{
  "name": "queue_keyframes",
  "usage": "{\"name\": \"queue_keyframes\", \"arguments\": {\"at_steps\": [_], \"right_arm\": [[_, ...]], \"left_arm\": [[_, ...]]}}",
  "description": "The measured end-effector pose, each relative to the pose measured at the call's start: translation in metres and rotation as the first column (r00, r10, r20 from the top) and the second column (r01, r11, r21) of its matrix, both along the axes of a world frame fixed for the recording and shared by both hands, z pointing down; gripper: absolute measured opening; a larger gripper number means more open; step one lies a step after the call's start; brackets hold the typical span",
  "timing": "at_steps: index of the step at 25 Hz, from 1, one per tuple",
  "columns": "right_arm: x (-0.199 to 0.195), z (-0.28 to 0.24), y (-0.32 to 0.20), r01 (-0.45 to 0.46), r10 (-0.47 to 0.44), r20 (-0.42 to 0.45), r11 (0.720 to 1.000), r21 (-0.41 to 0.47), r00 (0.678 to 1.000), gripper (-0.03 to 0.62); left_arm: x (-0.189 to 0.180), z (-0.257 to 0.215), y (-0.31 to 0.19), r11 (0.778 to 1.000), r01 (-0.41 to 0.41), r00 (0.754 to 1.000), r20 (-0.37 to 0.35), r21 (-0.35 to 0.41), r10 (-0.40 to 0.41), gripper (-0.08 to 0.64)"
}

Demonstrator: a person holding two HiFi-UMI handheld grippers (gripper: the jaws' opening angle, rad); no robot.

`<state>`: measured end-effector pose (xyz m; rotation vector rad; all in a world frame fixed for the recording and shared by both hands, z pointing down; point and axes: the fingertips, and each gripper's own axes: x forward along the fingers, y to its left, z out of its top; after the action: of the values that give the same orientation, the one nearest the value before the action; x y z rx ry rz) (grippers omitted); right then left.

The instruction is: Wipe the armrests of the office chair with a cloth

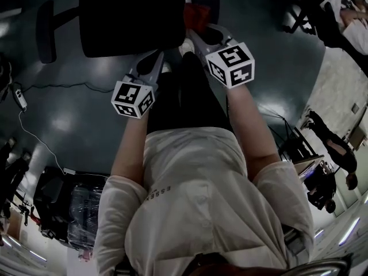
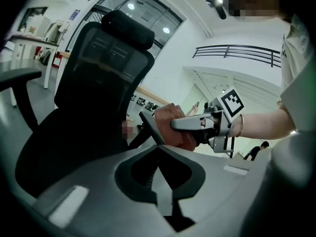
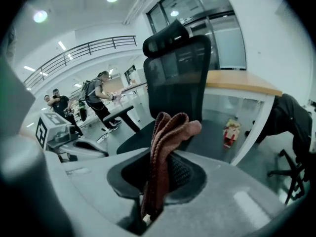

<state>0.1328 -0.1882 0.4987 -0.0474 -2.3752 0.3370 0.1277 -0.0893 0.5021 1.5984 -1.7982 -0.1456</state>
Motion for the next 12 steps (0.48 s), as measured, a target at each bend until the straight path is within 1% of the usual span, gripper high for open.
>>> {"name": "queue_keyframes", "arguments": {"at_steps": [2, 5, 8, 12], "right_arm": [[-0.006, -0.012, -0.042, -0.061, 0.060, 0.014, 0.997, 0.054, 0.998, 0.049], [-0.013, -0.012, -0.103, -0.110, 0.112, -0.010, 0.987, 0.115, 0.994, 0.049], [-0.025, 0.000, -0.152, -0.140, 0.145, -0.034, 0.983, 0.122, 0.989, 0.049], [-0.045, 0.026, -0.193, -0.124, 0.133, -0.077, 0.986, 0.113, 0.988, 0.049]], "left_arm": [[-0.009, -0.004, -0.006, 1.000, 0.007, 1.000, 0.006, -0.002, -0.007, 0.018], [-0.025, -0.007, -0.020, 0.999, 0.035, 0.999, 0.008, 0.002, -0.035, 0.018], [-0.038, -0.006, -0.035, 0.998, 0.064, 0.998, 0.003, 0.001, -0.064, 0.018], [-0.051, 0.004, -0.057, 0.995, 0.098, 0.995, -0.015, -0.013, -0.098, 0.018]]}}
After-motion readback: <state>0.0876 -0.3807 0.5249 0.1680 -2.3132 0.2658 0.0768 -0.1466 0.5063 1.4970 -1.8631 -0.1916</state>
